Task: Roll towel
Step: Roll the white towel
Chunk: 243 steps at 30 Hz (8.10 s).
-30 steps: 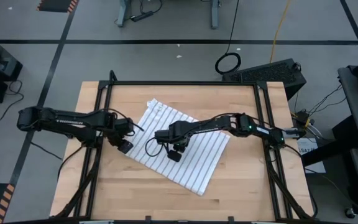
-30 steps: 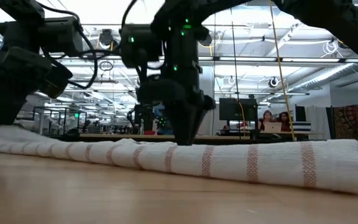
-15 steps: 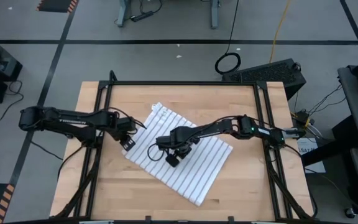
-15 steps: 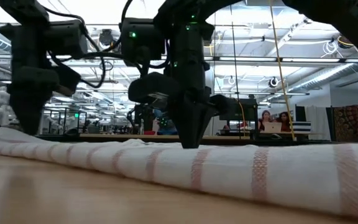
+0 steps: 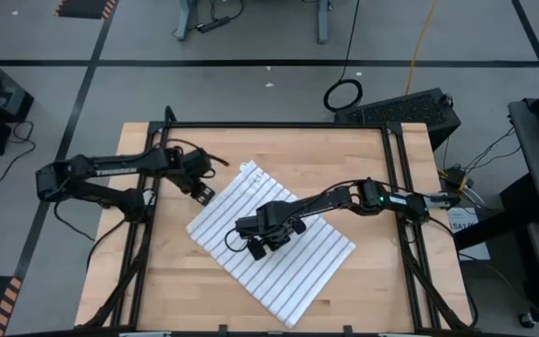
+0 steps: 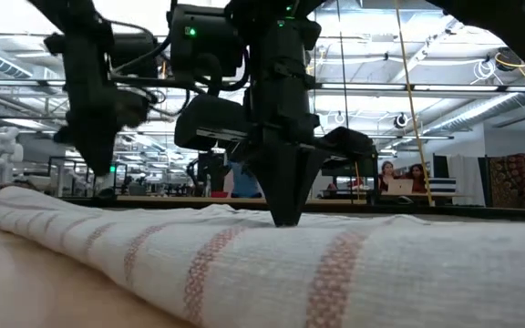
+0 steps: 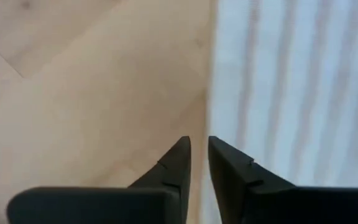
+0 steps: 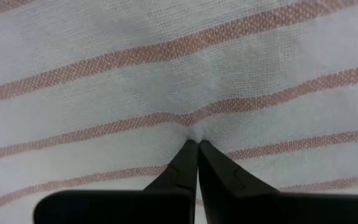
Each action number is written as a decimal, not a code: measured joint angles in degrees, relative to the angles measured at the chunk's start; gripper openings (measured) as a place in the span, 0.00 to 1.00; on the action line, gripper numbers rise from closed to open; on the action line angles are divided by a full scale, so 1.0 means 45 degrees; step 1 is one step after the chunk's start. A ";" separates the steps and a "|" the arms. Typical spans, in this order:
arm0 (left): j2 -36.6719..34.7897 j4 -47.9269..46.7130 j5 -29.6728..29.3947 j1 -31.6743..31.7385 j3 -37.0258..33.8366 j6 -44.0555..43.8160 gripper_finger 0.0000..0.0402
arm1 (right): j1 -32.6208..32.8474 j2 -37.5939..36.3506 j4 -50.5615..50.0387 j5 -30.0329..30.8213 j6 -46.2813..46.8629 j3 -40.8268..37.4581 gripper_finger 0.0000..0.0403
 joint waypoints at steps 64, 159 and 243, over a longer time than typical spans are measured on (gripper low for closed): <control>-0.1360 0.1313 0.0317 -0.1064 -0.2147 -0.1615 0.01 | -0.3285 -0.4330 -0.1037 -0.0816 -0.7571 0.0083 0.16; 0.2356 0.6179 -0.0848 0.0991 0.0548 0.7309 0.00 | -0.6169 -0.2147 -0.4283 0.0783 -0.8396 0.0029 0.56; 0.2337 0.5160 0.0587 0.0609 0.0981 0.6320 0.02 | 0.1386 -1.1050 0.5744 -0.0421 0.4179 -1.5516 0.04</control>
